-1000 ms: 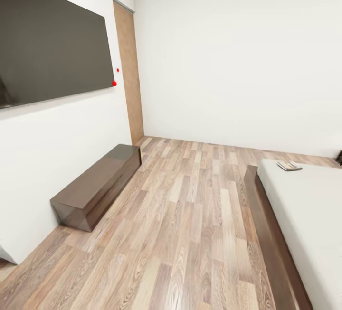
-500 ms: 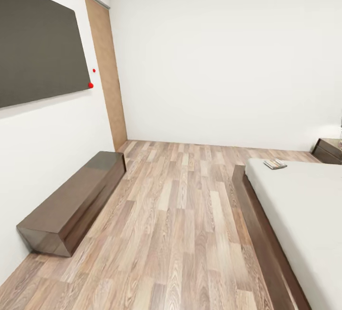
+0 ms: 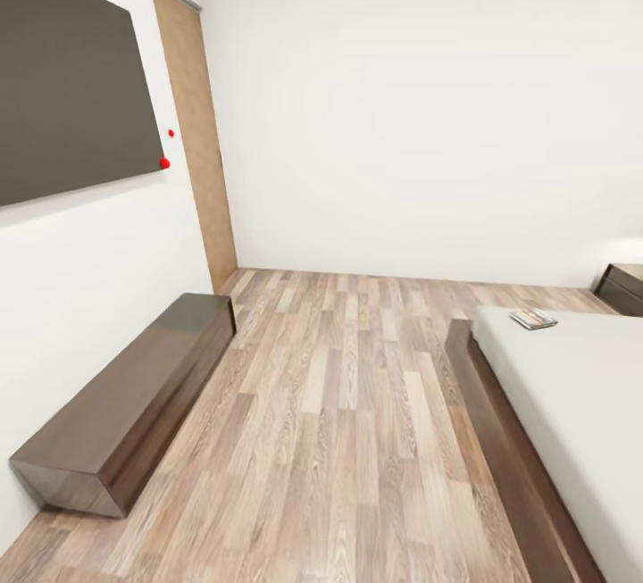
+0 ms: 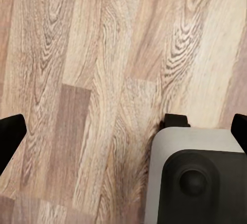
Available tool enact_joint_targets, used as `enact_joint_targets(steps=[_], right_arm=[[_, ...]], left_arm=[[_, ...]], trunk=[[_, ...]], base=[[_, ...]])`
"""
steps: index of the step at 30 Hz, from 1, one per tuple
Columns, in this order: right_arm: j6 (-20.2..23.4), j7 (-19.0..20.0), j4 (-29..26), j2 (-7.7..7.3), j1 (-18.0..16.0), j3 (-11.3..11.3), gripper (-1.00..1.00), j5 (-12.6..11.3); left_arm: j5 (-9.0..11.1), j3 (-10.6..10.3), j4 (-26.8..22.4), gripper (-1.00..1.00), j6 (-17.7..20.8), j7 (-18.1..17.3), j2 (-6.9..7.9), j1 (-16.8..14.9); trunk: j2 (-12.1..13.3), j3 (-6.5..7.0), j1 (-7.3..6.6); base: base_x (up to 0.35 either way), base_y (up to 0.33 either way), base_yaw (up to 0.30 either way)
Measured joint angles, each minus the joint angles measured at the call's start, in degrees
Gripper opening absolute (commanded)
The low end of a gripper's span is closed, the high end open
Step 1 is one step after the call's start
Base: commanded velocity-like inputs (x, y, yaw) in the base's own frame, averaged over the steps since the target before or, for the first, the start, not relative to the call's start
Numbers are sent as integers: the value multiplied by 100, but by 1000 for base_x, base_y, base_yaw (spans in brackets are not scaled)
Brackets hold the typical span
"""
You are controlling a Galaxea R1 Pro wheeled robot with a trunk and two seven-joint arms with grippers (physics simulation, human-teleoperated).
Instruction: In the bedroom, move the book from the bed onto either nightstand, and place the two sandals side by side next to the bed.
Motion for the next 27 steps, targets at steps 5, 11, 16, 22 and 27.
enact_joint_targets(steps=[5,11,16,22,27], right_arm=[[-5,-2,0,-2,0,-1,100,0],[-86,0,0,-3,0,-3,100,0],[-159,0,0,2,0,1,100,-5],[-176,0,0,0,0,-2,100,-2],[-181,-1,-6,-2,0,-3,100,-1]], left_arm=[[0,1,0,100,0,2,0,0],[0,-3,0,100,-3,-1,3,0],[0,-6,0,100,-7,-4,7,0],[0,-7,0,100,-7,-4,2,0],[0,-15,0,100,-3,-4,1,0]], trunk=[[0,0,0],[0,0,0],[0,0,0],[0,0,0],[0,0,0]], base=[[310,151,-2],[310,159,-1],[310,169,0],[310,172,0],[310,170,-10]])
